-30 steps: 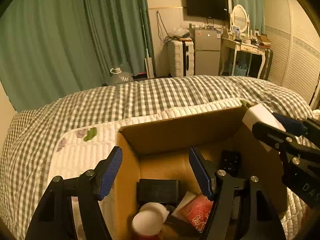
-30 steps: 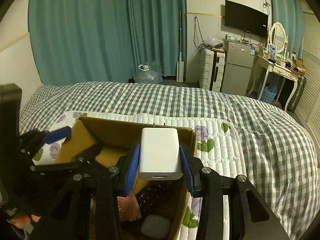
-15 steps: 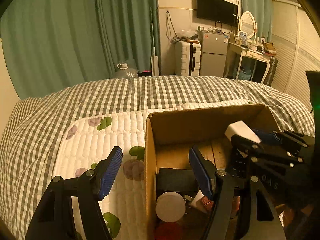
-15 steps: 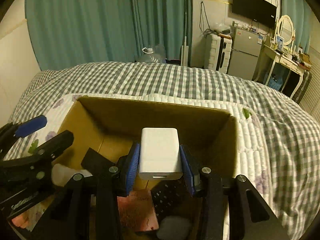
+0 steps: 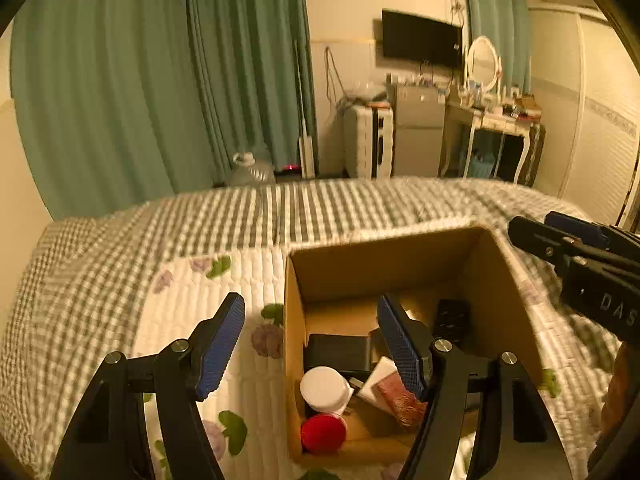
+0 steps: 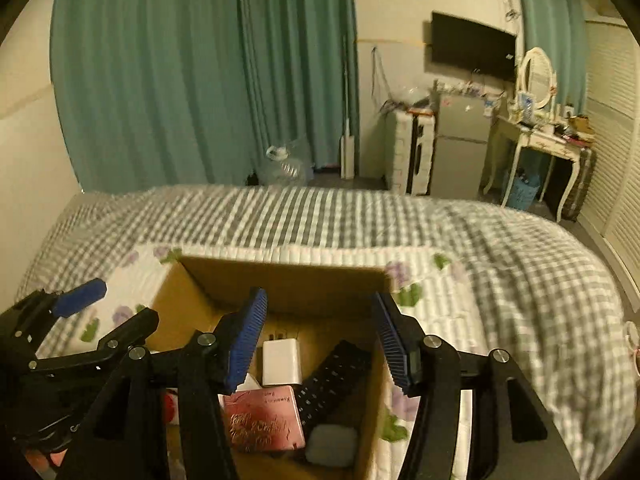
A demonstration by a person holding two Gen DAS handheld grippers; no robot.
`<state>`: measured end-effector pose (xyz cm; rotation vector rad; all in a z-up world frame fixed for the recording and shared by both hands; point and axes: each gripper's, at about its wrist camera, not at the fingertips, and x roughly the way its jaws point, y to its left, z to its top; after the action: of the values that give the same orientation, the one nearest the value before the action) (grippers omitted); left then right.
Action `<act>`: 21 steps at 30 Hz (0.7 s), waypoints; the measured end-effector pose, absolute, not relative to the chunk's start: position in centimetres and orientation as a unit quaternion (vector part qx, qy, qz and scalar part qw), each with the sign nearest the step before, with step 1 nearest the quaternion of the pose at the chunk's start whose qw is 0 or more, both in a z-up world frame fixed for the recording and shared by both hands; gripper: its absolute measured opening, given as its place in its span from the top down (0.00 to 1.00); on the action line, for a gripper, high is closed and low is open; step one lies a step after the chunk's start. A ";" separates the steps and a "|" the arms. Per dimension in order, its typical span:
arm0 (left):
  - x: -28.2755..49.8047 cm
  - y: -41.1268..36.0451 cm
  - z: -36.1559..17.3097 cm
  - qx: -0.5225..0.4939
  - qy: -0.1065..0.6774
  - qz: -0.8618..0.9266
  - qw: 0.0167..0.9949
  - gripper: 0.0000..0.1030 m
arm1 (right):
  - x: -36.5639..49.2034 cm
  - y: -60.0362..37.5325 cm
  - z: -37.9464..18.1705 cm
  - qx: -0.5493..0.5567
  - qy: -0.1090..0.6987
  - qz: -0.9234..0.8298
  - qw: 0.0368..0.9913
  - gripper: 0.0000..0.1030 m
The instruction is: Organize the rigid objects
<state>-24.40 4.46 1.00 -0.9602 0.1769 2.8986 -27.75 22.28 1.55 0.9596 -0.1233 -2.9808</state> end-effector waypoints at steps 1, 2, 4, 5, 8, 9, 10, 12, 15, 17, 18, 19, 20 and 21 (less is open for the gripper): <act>-23.6 4.5 1.9 -0.305 0.057 0.950 0.043 0.31 | -26.8 22.6 2.5 0.299 -0.040 -0.953 -0.002 0.47; -22.8 4.4 2.9 -0.296 0.056 0.952 0.044 0.31 | -25.7 22.8 3.6 0.291 -0.038 -0.956 -0.008 0.47; -21.0 4.3 4.8 -0.277 0.056 0.958 0.043 0.31 | -23.9 22.9 5.6 0.278 -0.033 -0.960 -0.015 0.47; -20.1 4.3 5.7 -0.268 0.057 0.961 0.041 0.31 | -22.8 22.9 6.8 0.269 -0.029 -0.963 -0.018 0.47; -17.6 4.0 8.1 -0.243 0.056 0.968 0.035 0.31 | -19.7 22.5 9.7 0.247 -0.012 -0.969 -0.027 0.47; -16.6 3.9 8.8 -0.234 0.054 0.970 0.035 0.31 | -18.9 22.3 10.4 0.244 -0.005 -0.969 -0.033 0.47; -15.9 3.7 9.3 -0.226 0.053 0.972 0.036 0.31 | -17.6 22.1 11.3 0.236 0.002 -0.971 -0.034 0.47; -14.2 3.5 10.2 -0.209 0.049 0.976 0.037 0.31 | -15.7 21.7 12.3 0.224 0.004 -0.974 -0.031 0.47; -11.9 3.3 10.1 -0.188 0.047 0.980 0.040 0.30 | -13.2 21.2 13.0 0.211 -0.009 -0.977 -0.028 0.33; -10.9 3.0 9.4 -0.183 0.039 0.982 0.038 0.25 | -11.7 20.8 12.8 0.201 -0.015 -0.979 -0.031 0.28; -10.4 2.8 8.9 -0.181 0.033 0.982 0.041 0.22 | -11.0 20.6 12.4 0.196 -0.019 -0.980 -0.033 0.25; -10.1 2.9 8.4 -0.179 0.026 0.983 0.042 0.17 | -10.6 20.6 12.0 0.196 -0.024 -0.980 -0.033 0.20; -9.7 2.8 7.8 -0.176 0.021 0.983 0.039 0.10 | -10.1 20.6 11.3 0.195 -0.035 -0.980 -0.029 0.15; -9.3 2.7 7.0 -0.172 0.022 0.984 0.038 0.05 | -9.6 20.5 10.3 0.194 -0.044 -0.980 -0.028 0.06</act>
<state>-9.28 2.73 6.96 -0.5275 0.0666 3.0191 -9.58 20.51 10.31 0.6202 -0.1420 -3.1338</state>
